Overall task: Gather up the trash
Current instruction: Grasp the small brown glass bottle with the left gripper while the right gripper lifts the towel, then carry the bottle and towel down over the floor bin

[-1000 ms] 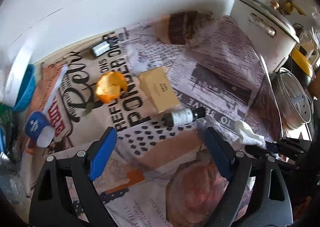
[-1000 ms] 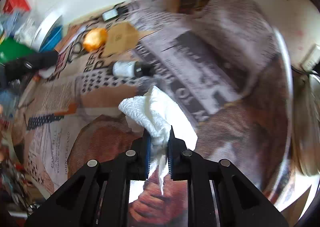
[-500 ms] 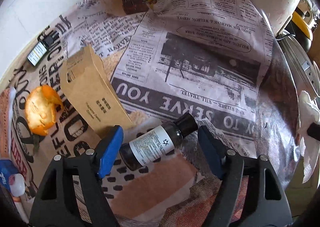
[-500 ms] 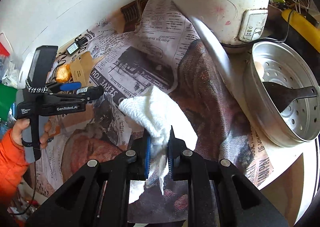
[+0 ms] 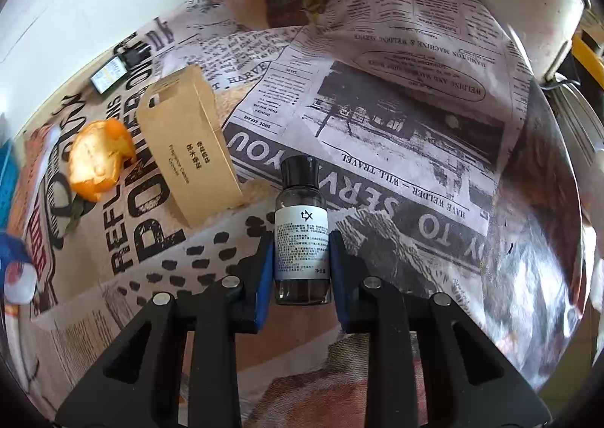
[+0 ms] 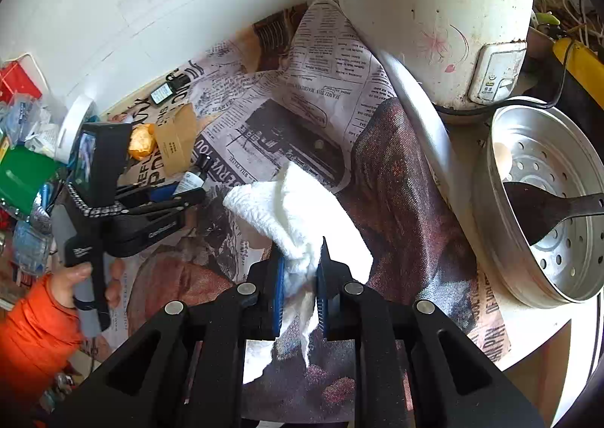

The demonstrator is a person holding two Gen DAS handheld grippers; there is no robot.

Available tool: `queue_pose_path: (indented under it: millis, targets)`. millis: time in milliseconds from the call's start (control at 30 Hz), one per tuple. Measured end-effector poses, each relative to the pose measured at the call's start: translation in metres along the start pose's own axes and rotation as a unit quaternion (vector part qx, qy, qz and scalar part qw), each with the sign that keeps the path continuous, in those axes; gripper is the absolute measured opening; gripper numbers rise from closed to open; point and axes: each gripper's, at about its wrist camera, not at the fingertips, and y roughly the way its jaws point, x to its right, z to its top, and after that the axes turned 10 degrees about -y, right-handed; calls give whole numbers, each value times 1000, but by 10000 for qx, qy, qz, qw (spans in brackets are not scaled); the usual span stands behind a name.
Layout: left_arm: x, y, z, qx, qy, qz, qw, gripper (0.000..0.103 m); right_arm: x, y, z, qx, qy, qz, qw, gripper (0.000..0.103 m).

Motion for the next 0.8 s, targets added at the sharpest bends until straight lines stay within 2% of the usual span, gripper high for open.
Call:
queue_pose_path:
  millis: [100, 300, 567, 800]
  targets:
    - [10, -13, -6, 83, -163, 48, 9998, 27, 2, -10, -2, 87, -134, 80, 9998, 13]
    - [25, -80, -19, 665, -474, 109, 9966, 27, 7, -37, 3, 370, -441, 375, 9976, 13]
    - [24, -174, -37, 1418, -1002, 199, 9846, 27, -11, -77, 14, 864, -924, 563, 9904, 13]
    - [8, -236, -75, 1856, -1207, 159, 9751, 27, -41, -110, 8, 1289, -983, 742, 9840, 13]
